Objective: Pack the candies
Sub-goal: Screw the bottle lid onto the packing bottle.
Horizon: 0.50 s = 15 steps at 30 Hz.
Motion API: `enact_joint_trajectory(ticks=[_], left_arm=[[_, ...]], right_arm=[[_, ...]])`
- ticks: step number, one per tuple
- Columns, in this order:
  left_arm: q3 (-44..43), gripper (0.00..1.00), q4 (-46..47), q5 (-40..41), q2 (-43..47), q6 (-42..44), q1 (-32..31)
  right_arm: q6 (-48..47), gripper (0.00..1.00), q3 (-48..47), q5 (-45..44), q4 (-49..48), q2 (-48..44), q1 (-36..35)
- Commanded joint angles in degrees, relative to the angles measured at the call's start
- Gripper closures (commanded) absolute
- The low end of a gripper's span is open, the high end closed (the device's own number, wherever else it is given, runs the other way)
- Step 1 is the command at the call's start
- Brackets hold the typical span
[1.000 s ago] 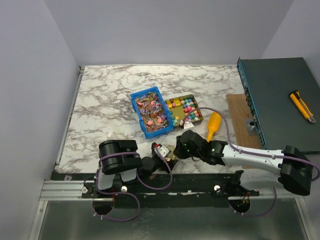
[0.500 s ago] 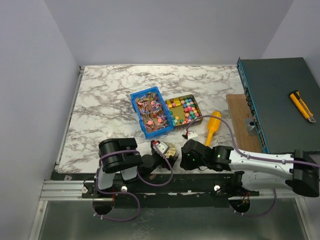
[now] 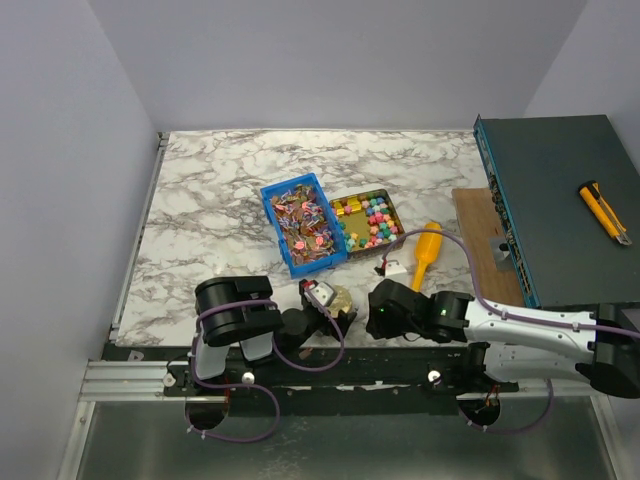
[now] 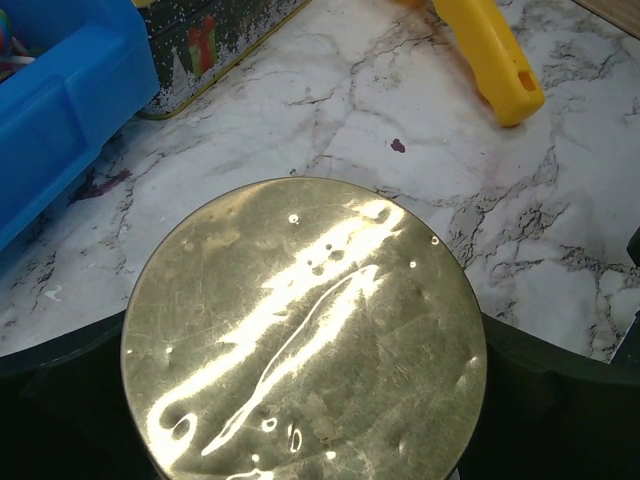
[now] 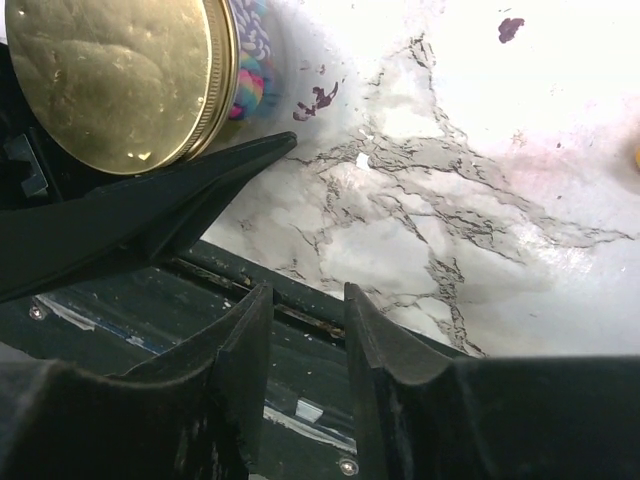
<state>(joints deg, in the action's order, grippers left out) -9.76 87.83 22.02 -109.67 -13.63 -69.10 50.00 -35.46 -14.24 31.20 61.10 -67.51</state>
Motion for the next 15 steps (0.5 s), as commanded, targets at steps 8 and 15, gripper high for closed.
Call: enact_joint_trajectory(ticks=[8,15], left_arm=[[6.07,0.01,3.56,-0.51,1.93,-6.57,0.64],[8.50,0.01,3.42,-1.85,3.04,-10.94,0.55]], right_arm=[[-0.48,0.57,0.06,-2.41,0.10,-1.61,-0.30],[-1.47,0.53,-0.07,-2.95,0.05,-2.31,-0.21]])
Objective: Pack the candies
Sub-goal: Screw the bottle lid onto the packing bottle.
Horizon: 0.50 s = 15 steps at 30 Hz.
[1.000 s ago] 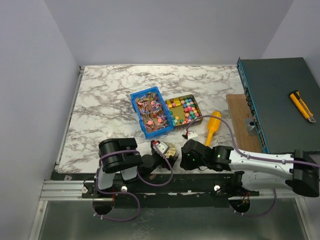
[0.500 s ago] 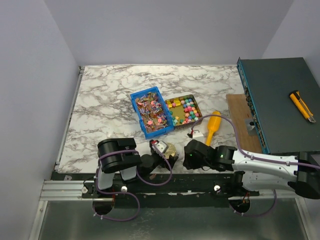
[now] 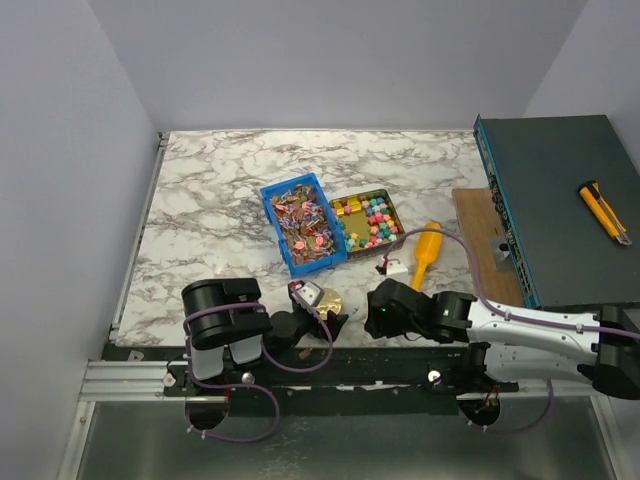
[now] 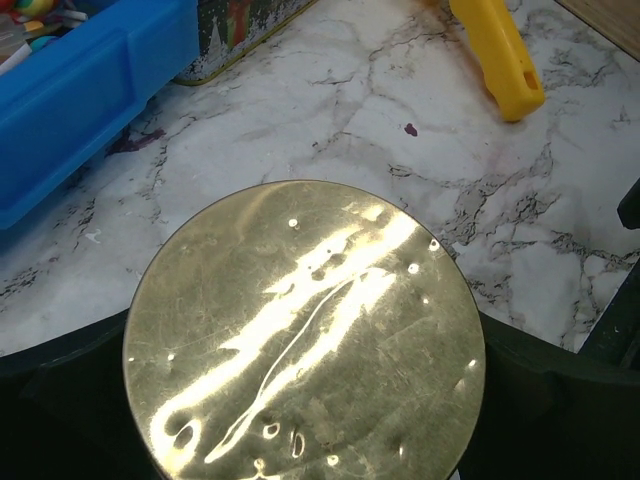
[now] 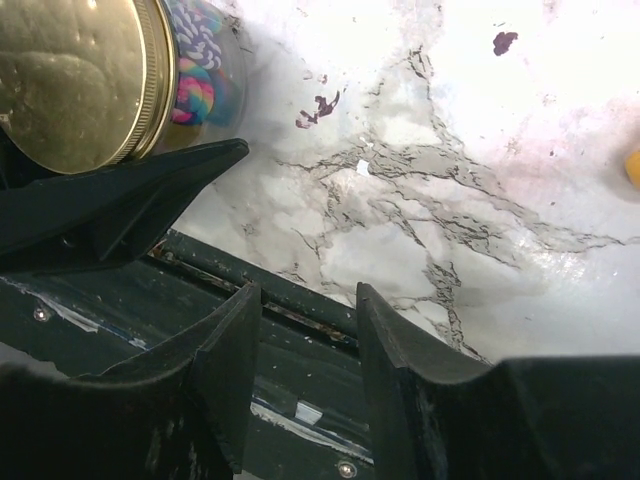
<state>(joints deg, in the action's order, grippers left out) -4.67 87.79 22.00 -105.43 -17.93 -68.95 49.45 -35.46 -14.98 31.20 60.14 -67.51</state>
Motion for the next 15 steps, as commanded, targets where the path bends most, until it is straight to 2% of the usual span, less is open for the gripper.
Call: enact_joint_trajectory(ticks=[1,6,8,12,15], left_arm=[[3.66,0.01,3.49,-1.87,-0.91,-7.03,0.39],[3.86,0.01,0.24,-1.61,1.75,-7.94,0.46],[2.63,0.01,-5.51,-1.51,4.47,-8.17,0.26],[-2.68,0.01,-23.07,0.68,11.98,-5.98,-1.82],[-5.07,0.01,-28.11,1.81,14.33,-3.77,-2.51]], right_arm=[[-0.96,0.53,-0.19,-2.20,0.03,-1.38,-0.27],[-1.49,0.49,-0.02,-2.25,-0.22,-1.34,-0.22],[-1.49,0.47,0.08,-2.22,-0.34,-1.36,-0.26],[-1.52,0.46,0.13,-2.40,-0.26,-1.87,-0.29],[-1.29,0.45,0.36,-2.77,-0.19,-2.69,-0.23]])
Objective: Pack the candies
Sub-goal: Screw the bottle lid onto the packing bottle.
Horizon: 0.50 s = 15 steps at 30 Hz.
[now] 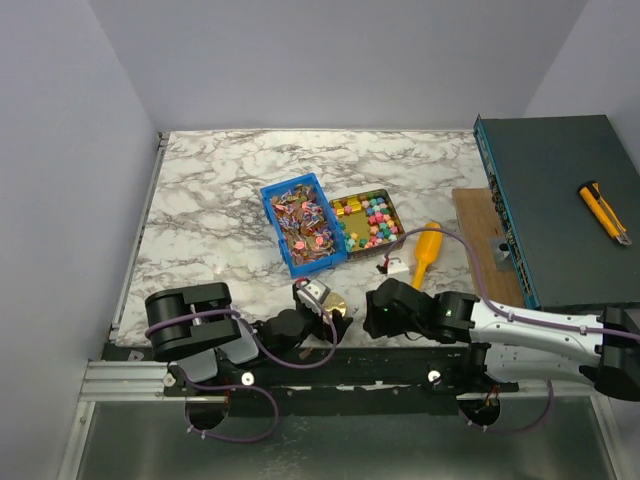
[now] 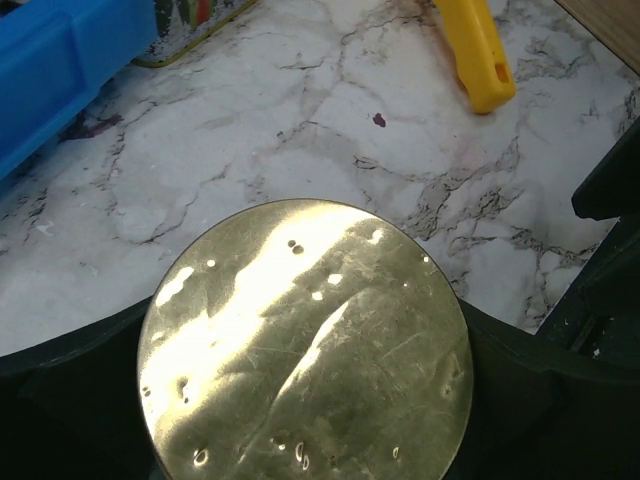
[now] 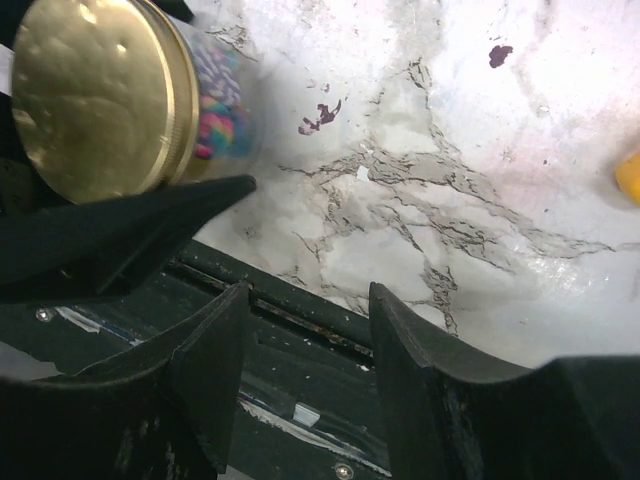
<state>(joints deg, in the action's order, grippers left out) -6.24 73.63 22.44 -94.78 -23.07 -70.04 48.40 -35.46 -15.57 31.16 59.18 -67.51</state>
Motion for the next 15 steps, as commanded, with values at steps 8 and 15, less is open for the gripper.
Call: enact_joint_trajectory(ticks=[8,15], left_arm=[[-7.81,0.01,-19.67,2.29,3.96,3.36,-2.55],[-15.24,0.01,-34.64,5.34,5.75,5.82,-4.47]], right_arm=[[0.26,0.43,0.34,-2.96,1.56,-4.10,-0.25],[1.54,0.41,0.70,-4.71,3.42,-6.52,-0.21]])
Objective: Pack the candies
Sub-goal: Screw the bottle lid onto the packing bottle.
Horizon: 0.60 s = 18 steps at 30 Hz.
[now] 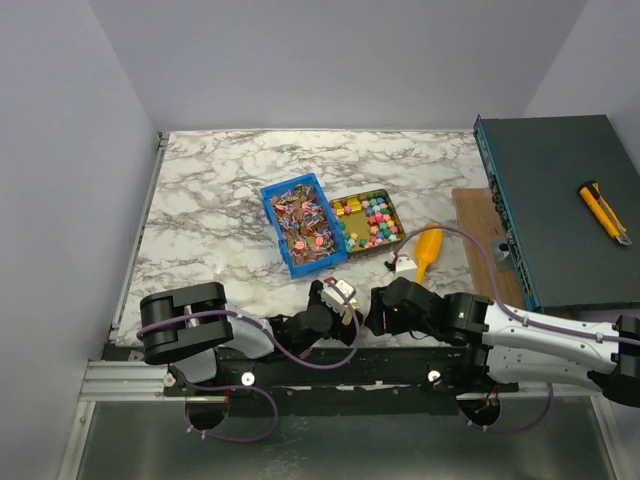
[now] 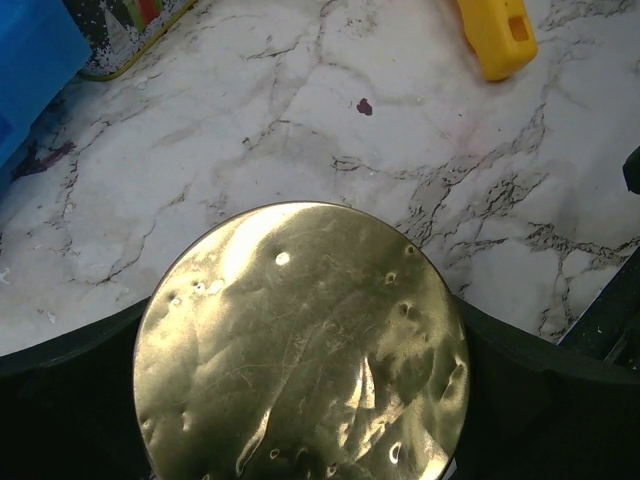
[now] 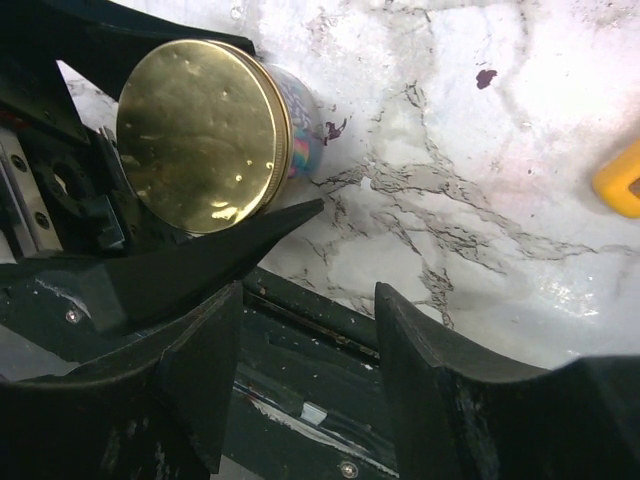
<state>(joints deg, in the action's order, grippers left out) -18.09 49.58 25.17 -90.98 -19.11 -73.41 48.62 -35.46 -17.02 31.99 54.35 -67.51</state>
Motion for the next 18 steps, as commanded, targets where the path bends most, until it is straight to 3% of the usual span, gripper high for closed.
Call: enact_joint_trajectory(ticks=[1,18], left_arm=[[-4.06,0.01,-12.08,2.56,2.25,1.93,-1.12],[-14.19,0.01,-38.09,-0.47,11.76,1.25,-1.91]], right_arm=[[1.58,0.41,0.71,-3.62,3.06,-2.11,-0.28],[6.59,0.38,-0.89,-11.52,8.33,-9.95,-0.21]])
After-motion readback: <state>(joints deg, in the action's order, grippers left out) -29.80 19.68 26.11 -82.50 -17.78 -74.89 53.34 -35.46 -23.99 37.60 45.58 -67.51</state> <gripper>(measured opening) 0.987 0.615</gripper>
